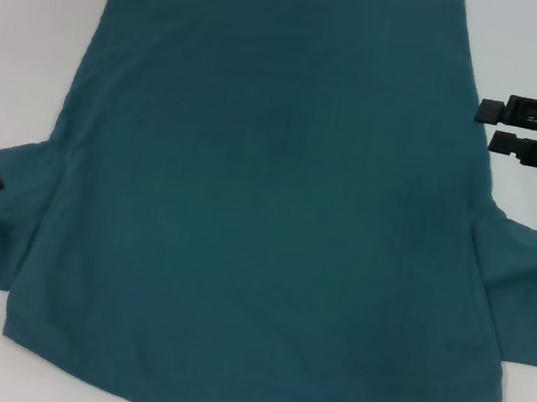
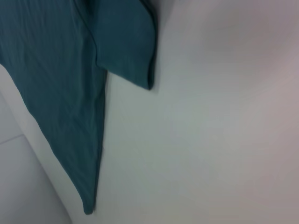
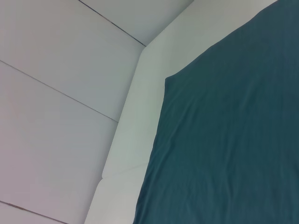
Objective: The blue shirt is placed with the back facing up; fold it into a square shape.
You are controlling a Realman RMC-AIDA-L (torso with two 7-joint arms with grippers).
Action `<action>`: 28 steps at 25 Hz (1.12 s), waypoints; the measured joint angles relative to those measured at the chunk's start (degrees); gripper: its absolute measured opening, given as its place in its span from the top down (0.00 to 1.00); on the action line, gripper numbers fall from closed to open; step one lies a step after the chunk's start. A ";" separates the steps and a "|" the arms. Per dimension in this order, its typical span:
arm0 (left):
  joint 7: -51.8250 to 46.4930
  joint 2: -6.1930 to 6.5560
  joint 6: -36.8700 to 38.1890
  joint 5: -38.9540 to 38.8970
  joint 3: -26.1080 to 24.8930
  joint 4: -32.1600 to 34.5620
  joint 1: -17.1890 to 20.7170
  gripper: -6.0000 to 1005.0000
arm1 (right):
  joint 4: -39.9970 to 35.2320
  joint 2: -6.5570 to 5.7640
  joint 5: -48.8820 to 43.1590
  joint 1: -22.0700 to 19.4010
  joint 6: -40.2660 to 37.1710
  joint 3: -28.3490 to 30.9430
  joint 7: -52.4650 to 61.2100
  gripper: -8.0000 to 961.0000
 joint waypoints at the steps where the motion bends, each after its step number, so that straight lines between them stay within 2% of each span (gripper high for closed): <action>1: 0.00 0.00 0.00 0.00 0.23 -0.23 -0.10 0.10 | 0.00 0.00 0.00 0.00 0.00 0.00 0.00 0.27; 9: -1.97 -0.04 0.53 0.05 1.86 -0.39 -0.79 0.10 | 0.00 -0.08 -0.07 0.00 -0.17 0.00 0.00 0.27; 14: -2.61 0.05 0.72 0.18 2.91 0.72 -0.78 0.14 | 0.00 -0.13 -0.09 0.00 -0.37 0.00 0.00 0.27; 17: -2.59 0.10 0.75 0.20 3.43 0.80 -0.84 0.36 | 0.00 -0.13 -0.09 0.00 -0.42 0.00 0.00 0.27; 23: -2.22 0.15 0.58 0.26 3.76 0.86 -0.86 0.56 | 0.00 -0.12 -0.09 -0.22 -0.51 0.00 0.00 0.27; 28: -2.19 -0.04 0.12 1.67 4.89 1.90 -0.81 0.80 | 0.00 -0.15 -0.08 -0.27 -0.53 0.00 0.00 0.27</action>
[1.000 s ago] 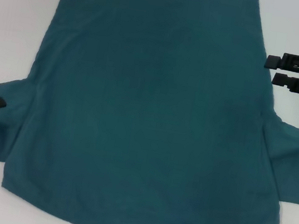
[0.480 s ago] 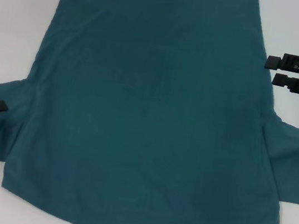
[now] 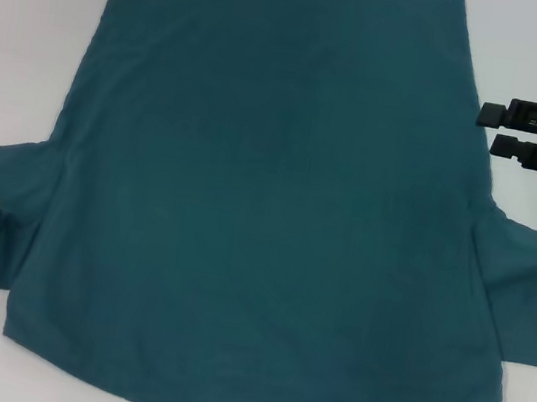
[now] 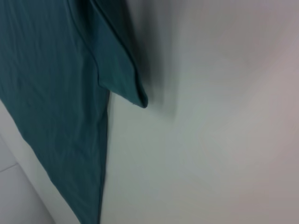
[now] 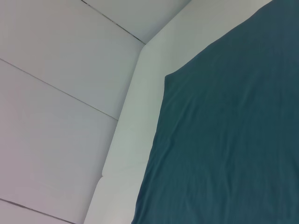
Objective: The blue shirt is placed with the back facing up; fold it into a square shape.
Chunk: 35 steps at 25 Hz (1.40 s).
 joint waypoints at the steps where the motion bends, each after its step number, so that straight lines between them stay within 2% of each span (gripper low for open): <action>1: 0.00 0.00 -0.04 0.37 0.02 0.13 -0.09 0.82 | 0.00 0.00 0.00 -0.02 0.00 0.00 0.00 0.27; 5: 1.26 0.08 0.03 0.80 0.19 0.80 -0.21 0.89 | 0.00 -0.03 0.00 -0.12 0.00 0.00 0.00 0.27; 8: 2.38 0.23 0.53 1.22 2.20 2.68 -0.38 0.94 | 0.00 -0.05 0.00 -0.17 -0.01 0.00 0.00 0.27; 11: 2.38 0.40 0.61 1.88 9.10 7.30 -0.46 0.99 | 0.00 -0.06 0.00 -0.19 0.00 0.00 0.00 0.27; 15: 0.32 0.00 0.18 5.76 14.38 13.47 -0.92 0.99 | 0.00 -0.06 0.00 -0.19 0.00 0.00 0.00 0.27; 24: -3.40 -0.13 -1.72 15.16 16.02 18.81 -2.73 0.98 | 0.00 -0.06 0.00 -0.28 0.03 0.00 0.00 0.27; 35: -5.22 1.36 -2.20 24.97 16.32 19.52 -7.56 0.97 | 0.00 -0.06 0.00 -0.09 0.51 0.00 0.00 0.27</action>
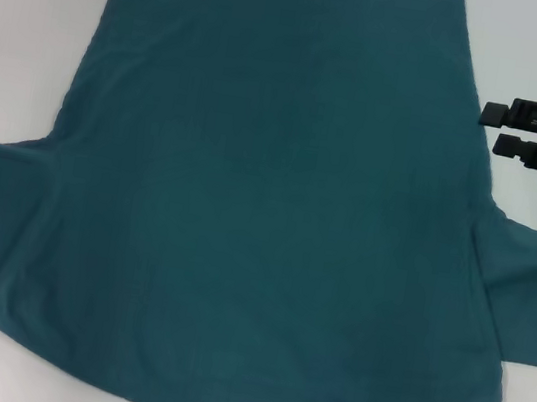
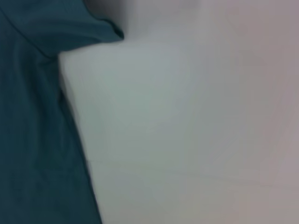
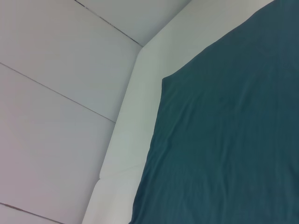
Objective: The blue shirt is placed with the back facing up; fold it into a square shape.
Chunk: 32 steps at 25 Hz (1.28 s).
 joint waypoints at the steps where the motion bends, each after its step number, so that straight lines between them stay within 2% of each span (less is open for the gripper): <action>1: -0.02 0.09 0.11 1.00 0.00 0.01 -0.52 0.97 | -0.02 0.00 -0.01 0.00 0.02 0.00 0.00 0.27; 8: -0.80 0.80 3.05 2.77 0.01 1.46 -2.05 0.96 | -0.22 0.00 -0.38 -0.03 0.00 0.00 0.00 0.27; 13: -2.43 0.02 11.84 3.12 0.58 7.01 -3.72 0.96 | -0.22 0.00 -0.43 -0.05 -0.39 -0.01 0.00 0.27; 17: -6.46 0.89 16.32 4.11 4.29 9.01 -5.43 0.95 | -0.23 0.00 -0.45 0.08 -0.40 -0.62 0.00 0.27; 21: -10.58 1.95 19.01 7.21 6.77 8.25 -8.18 0.95 | -0.07 0.12 -0.45 0.15 -0.11 -1.72 -0.01 0.27; 30: -17.88 1.99 22.29 7.92 9.35 4.51 -13.68 0.94 | -0.01 0.24 -0.44 0.27 0.09 -2.20 -0.01 0.27; 32: -18.53 1.81 22.14 7.94 10.38 1.82 -15.25 0.94 | 0.00 0.25 -0.44 0.28 0.10 -2.38 -0.01 0.27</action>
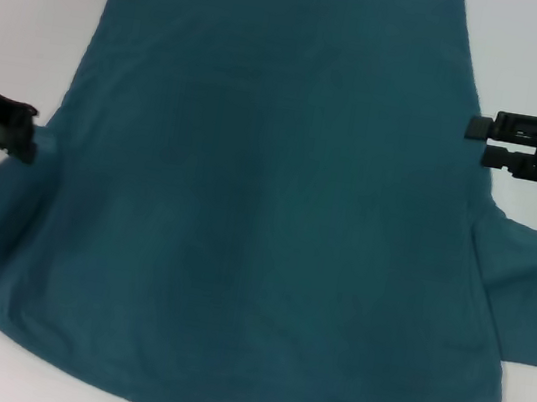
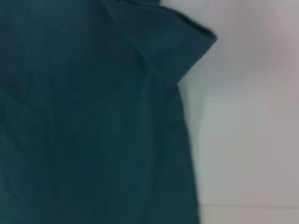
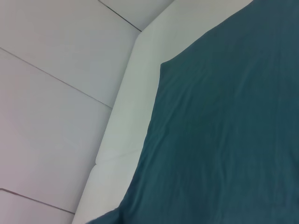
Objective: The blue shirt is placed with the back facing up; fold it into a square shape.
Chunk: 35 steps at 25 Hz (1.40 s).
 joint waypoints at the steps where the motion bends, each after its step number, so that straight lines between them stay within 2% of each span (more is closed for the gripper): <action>1: -0.49 -0.04 -0.36 0.01 0.57 -1.17 -0.71 0.93 | 0.00 0.00 0.00 0.00 0.00 -0.08 0.00 0.27; 7: -1.96 -0.40 -1.92 0.05 3.04 -4.46 -4.32 0.93 | 0.00 0.01 0.00 0.19 0.08 -0.36 0.00 0.27; 13: -4.38 0.22 -3.61 0.05 4.90 -8.41 -8.15 0.92 | 0.01 0.11 0.00 0.37 0.25 -0.43 0.00 0.27; 17: -6.52 0.08 -7.78 0.11 7.44 -12.17 -9.63 0.92 | 0.01 0.11 0.00 0.31 0.38 -0.43 -0.03 0.27; 22: -4.64 -1.55 -10.61 0.12 10.24 -13.42 -10.15 0.91 | 0.00 0.10 0.00 0.09 0.43 -0.43 -0.10 0.27; 27: 1.53 -5.04 -12.03 0.05 12.06 -10.35 -9.86 0.91 | 0.00 0.10 0.00 0.02 0.85 -0.47 -0.22 0.27; 29: 2.70 -5.89 -12.62 0.06 12.30 -9.97 -10.02 0.90 | 0.00 0.10 -0.02 -0.01 0.96 -0.61 -0.23 0.27; 31: 2.47 -6.14 -13.47 0.09 13.06 -9.87 -10.11 0.90 | 0.00 0.08 -0.03 -0.08 1.06 -0.95 -0.27 0.27; 35: 1.94 -5.79 -14.03 0.13 13.65 -8.32 -8.80 0.90 | -0.35 0.02 -0.06 -0.20 1.47 -2.36 -1.13 0.27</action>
